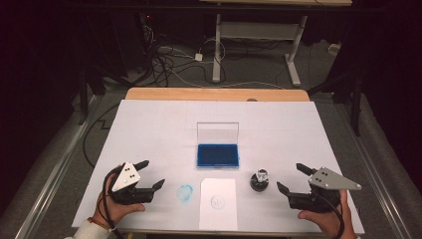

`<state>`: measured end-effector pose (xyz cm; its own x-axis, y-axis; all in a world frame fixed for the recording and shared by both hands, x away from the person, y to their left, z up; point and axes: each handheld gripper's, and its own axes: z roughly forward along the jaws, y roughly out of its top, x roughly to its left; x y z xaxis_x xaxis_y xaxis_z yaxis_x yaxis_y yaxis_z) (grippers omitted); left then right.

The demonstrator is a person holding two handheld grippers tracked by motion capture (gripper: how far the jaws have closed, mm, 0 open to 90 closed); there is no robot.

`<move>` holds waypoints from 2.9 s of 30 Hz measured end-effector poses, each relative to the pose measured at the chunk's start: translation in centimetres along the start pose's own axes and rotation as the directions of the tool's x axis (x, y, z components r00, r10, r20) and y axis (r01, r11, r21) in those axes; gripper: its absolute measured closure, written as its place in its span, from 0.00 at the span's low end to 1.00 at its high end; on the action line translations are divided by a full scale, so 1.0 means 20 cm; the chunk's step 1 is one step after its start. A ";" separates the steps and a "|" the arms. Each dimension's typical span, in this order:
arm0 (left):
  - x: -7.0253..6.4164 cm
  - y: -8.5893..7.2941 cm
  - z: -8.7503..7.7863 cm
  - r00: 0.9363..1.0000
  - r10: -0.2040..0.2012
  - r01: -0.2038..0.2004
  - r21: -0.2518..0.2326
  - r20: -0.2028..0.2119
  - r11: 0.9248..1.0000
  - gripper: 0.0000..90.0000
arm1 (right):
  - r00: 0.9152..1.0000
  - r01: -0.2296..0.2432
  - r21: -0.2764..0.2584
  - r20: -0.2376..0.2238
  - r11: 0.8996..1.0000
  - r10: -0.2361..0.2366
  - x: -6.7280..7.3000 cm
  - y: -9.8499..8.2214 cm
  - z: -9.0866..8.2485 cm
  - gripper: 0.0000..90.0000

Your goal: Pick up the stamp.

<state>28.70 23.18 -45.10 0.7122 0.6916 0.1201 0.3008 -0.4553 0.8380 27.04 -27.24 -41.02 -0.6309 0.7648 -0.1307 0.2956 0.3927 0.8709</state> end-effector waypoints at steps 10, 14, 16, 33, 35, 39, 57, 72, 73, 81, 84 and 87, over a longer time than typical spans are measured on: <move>0.00 -0.01 0.04 1.000 0.010 -0.011 0.040 0.010 0.999 0.23 | 0.990 0.105 0.162 -0.113 0.981 -0.087 0.06 0.16 0.12 0.20; 0.00 -0.01 0.04 1.000 0.008 -0.009 0.041 0.014 0.999 0.23 | 0.981 0.163 0.284 -0.144 0.945 -0.126 0.10 0.17 0.23 0.25; 0.00 -0.01 0.04 1.000 0.007 -0.007 0.043 0.015 0.999 0.23 | 0.979 0.171 0.313 -0.157 0.934 -0.127 0.10 0.16 0.28 0.26; 0.00 -0.02 0.06 0.999 0.017 -0.019 0.065 0.034 0.998 0.23 | 0.982 0.127 0.348 -0.173 0.929 -0.070 0.06 0.14 0.44 0.44; 0.00 -0.02 0.06 0.999 0.016 -0.018 0.067 0.037 0.998 0.23 | 0.982 0.128 0.338 -0.174 0.933 -0.071 0.05 0.14 0.43 0.52; 0.00 -0.02 0.07 0.999 0.021 -0.024 0.072 0.042 0.997 0.23 | 0.980 0.124 0.335 -0.187 0.934 -0.063 0.05 0.14 0.42 0.56; 0.00 -0.01 0.07 0.998 0.019 -0.024 0.078 0.060 0.997 0.23 | 0.976 0.158 0.326 -0.192 0.932 -0.098 0.07 0.14 0.43 0.64; 0.02 0.00 0.10 0.998 0.005 -0.009 0.062 0.069 0.998 0.25 | 0.978 0.158 0.224 -0.167 0.962 -0.122 0.08 0.20 0.37 0.64; 0.01 0.00 0.10 0.998 0.009 -0.013 0.059 0.066 0.998 0.24 | 0.978 0.156 0.217 -0.171 0.964 -0.120 0.09 0.21 0.37 0.64; 0.01 0.00 0.09 0.999 0.018 -0.020 0.056 0.032 0.998 0.20 | 0.975 0.164 0.153 -0.175 0.975 -0.137 0.11 0.27 0.37 0.64; 0.01 0.00 0.09 0.999 0.020 -0.021 0.055 0.031 0.998 0.20 | 0.976 0.152 0.127 -0.176 0.980 -0.128 0.11 0.29 0.37 0.64; 0.00 0.00 0.09 0.999 0.033 -0.034 0.068 0.021 0.997 0.20 | 0.975 0.153 0.100 -0.177 0.983 -0.134 0.11 0.30 0.37 0.64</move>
<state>29.94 22.18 -46.06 0.7350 0.6643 0.1362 0.3190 -0.5160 0.7949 32.72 -19.38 -39.50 -0.7818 0.6026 -0.1599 0.2658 0.5542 0.7888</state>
